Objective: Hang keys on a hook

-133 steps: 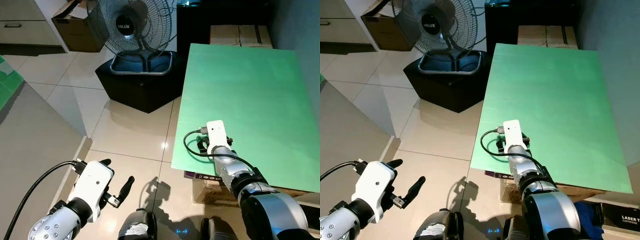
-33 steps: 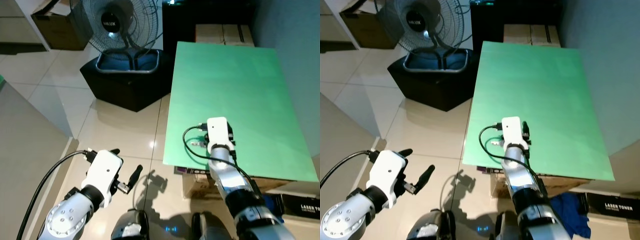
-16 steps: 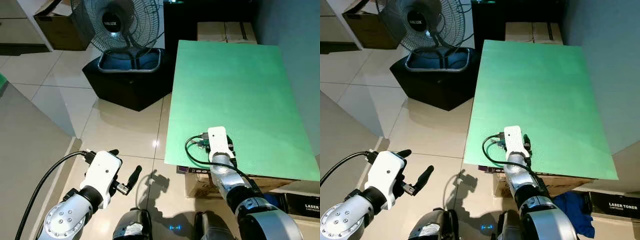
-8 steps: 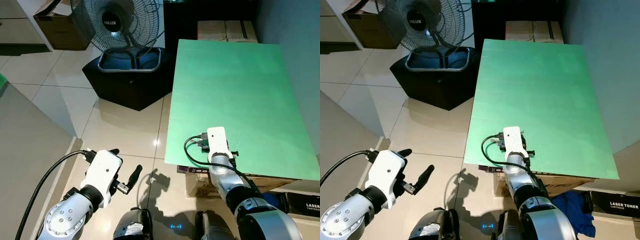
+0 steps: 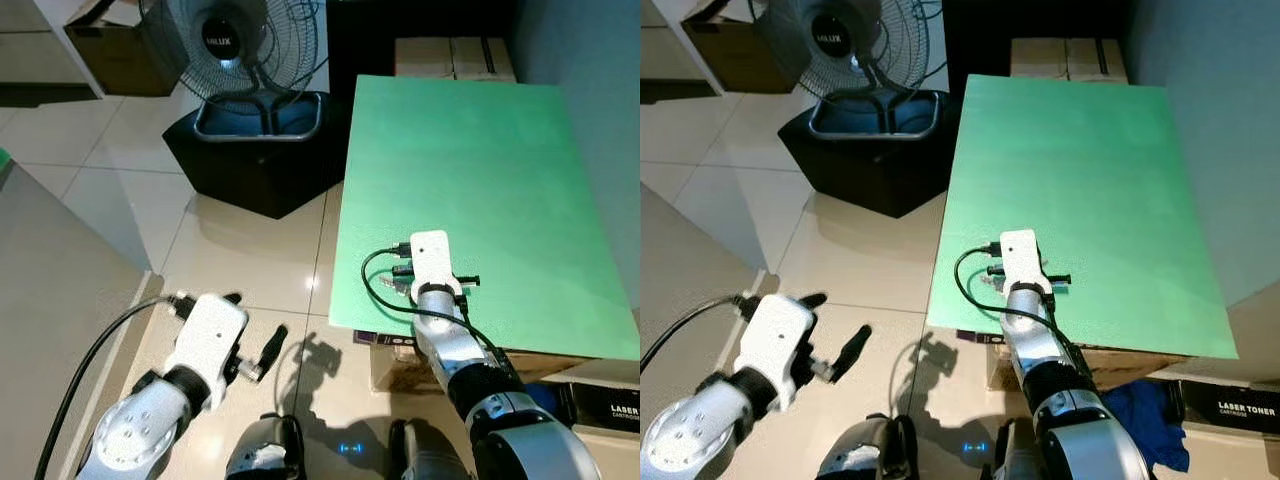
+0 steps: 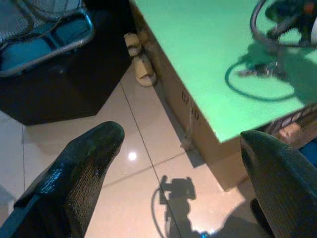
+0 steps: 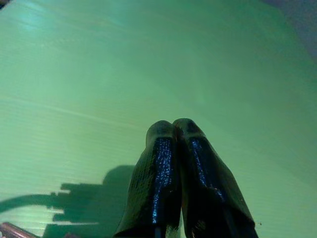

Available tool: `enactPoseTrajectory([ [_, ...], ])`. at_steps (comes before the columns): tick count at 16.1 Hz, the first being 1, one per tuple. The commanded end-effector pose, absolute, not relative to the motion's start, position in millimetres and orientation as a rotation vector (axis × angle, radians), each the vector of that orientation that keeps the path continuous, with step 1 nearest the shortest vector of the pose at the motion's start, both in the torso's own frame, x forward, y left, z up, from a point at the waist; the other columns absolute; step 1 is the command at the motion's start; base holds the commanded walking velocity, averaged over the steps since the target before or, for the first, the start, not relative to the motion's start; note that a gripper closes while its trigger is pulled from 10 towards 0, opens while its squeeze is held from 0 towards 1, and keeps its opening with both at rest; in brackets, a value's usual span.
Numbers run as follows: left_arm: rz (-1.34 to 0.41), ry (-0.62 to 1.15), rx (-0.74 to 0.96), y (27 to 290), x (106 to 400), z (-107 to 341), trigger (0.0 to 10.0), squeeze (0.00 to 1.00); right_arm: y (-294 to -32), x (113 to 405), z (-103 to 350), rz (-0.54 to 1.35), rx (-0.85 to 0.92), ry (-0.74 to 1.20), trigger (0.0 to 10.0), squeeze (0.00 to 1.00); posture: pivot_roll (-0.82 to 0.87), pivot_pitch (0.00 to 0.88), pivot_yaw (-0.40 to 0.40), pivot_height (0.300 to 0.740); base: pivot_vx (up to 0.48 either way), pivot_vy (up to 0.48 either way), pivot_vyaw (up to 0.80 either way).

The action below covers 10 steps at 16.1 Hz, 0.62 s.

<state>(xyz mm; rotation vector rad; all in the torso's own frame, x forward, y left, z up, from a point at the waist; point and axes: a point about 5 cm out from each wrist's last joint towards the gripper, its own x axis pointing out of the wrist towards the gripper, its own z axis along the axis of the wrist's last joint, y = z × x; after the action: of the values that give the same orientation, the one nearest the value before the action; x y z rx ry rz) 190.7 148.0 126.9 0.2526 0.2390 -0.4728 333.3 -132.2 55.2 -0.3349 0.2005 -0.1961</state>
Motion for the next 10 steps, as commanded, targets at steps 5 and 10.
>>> enactPoseTrajectory([
  [5,-0.475,0.263,0.257,147.1,193.7,123.6,10.0,0.0,-142.8,327.2,40.9,-0.225,-0.332,0.297,10.0,1.0,0.03,0.234,0.103,0.713,0.0,0.0,0.0],
  [10,-0.464,0.271,0.278,157.7,187.3,125.8,10.0,0.0,-144.2,322.8,32.4,-0.226,-0.338,0.336,10.0,1.0,0.07,0.215,0.108,0.713,0.0,0.0,0.0],
])
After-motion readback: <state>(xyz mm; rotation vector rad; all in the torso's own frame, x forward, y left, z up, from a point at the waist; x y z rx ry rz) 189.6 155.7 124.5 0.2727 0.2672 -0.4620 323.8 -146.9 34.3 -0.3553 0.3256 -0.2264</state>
